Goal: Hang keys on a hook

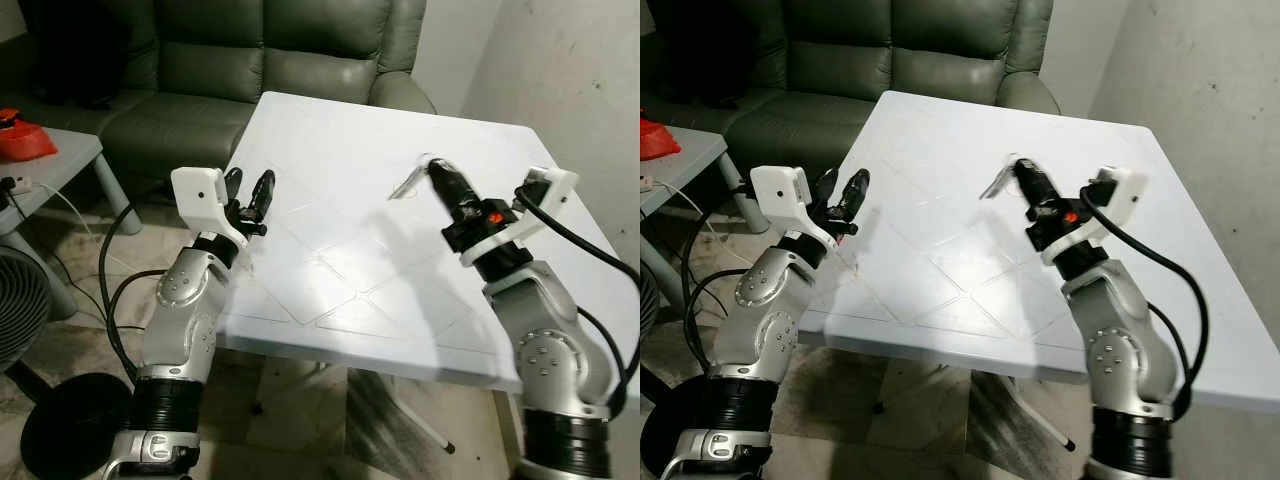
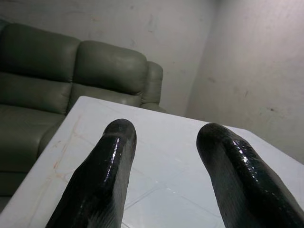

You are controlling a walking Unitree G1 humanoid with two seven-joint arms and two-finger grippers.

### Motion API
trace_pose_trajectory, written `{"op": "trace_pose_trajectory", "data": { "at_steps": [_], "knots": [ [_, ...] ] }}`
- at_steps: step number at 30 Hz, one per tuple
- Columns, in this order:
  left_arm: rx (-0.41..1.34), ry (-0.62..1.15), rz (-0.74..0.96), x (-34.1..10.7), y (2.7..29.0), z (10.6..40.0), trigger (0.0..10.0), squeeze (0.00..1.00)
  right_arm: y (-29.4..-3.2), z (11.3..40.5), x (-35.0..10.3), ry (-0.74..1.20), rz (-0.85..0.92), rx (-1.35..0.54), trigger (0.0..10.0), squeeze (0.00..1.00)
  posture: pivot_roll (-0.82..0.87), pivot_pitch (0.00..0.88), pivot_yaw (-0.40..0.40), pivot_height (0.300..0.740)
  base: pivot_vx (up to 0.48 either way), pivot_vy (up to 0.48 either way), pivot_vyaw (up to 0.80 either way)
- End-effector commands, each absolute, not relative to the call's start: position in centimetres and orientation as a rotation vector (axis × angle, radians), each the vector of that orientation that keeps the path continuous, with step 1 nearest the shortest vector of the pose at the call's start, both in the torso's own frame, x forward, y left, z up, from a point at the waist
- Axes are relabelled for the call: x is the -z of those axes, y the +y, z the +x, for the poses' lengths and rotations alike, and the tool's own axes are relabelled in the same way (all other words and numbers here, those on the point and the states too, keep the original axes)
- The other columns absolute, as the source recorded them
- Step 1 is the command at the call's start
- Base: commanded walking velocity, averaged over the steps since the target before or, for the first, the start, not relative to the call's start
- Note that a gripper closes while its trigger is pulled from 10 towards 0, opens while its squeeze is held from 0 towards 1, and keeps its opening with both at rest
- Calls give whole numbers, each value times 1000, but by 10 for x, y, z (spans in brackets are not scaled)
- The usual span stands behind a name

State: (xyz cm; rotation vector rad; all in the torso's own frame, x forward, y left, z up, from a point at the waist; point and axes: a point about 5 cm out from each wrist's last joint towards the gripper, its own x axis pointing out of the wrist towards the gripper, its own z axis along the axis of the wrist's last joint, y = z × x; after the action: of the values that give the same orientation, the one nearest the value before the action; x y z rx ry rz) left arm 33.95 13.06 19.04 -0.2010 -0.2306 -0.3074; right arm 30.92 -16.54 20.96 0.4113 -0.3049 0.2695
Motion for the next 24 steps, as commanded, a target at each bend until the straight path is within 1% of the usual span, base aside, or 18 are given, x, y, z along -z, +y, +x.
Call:
{"op": "trace_pose_trajectory", "data": {
  "at_steps": [1, 2, 4, 7, 9, 13, 20, 24],
  "knots": [
    [310, -260, -203, -199, 131, 339, 10000, 0, -169, 307, -206, -320, 320, -196, 10000, 0, -144, 20, -40, 724, 0, 0, 0],
    [304, -259, -206, -196, 134, 337, 10000, 0, -165, 303, -202, -335, 248, -172, 10000, 0, -143, 25, -38, 724, 0, 0, 0],
    [305, -254, -191, -194, 136, 335, 10000, 0, -160, 299, -199, -335, 175, -170, 10000, 0, -144, 30, -36, 724, 0, 0, 0],
    [315, -278, -170, -191, 138, 330, 10000, 0, -155, 295, -193, -330, 213, -162, 10000, 0, -144, 33, -39, 724, 0, 0, 0],
    [315, -271, -155, -188, 139, 329, 10000, 0, -150, 293, -188, -325, 182, -170, 10000, 0, -144, 34, -39, 724, 0, 0, 0],
    [303, -216, -176, -170, 140, 327, 10000, 0, -147, 293, -168, -238, 56, -143, 10000, 0, -159, 35, -31, 724, 0, 0, 0],
    [282, -210, -170, -168, 141, 329, 10000, 0, -154, 296, -163, -231, 15, -101, 10000, 0, -161, 38, -26, 724, 0, 0, -800],
    [261, -191, -160, -166, 145, 331, 10000, 0, -153, 297, -162, -222, -23, -90, 10000, 0, -162, 37, -28, 724, 0, 0, -800]
  ]
}}
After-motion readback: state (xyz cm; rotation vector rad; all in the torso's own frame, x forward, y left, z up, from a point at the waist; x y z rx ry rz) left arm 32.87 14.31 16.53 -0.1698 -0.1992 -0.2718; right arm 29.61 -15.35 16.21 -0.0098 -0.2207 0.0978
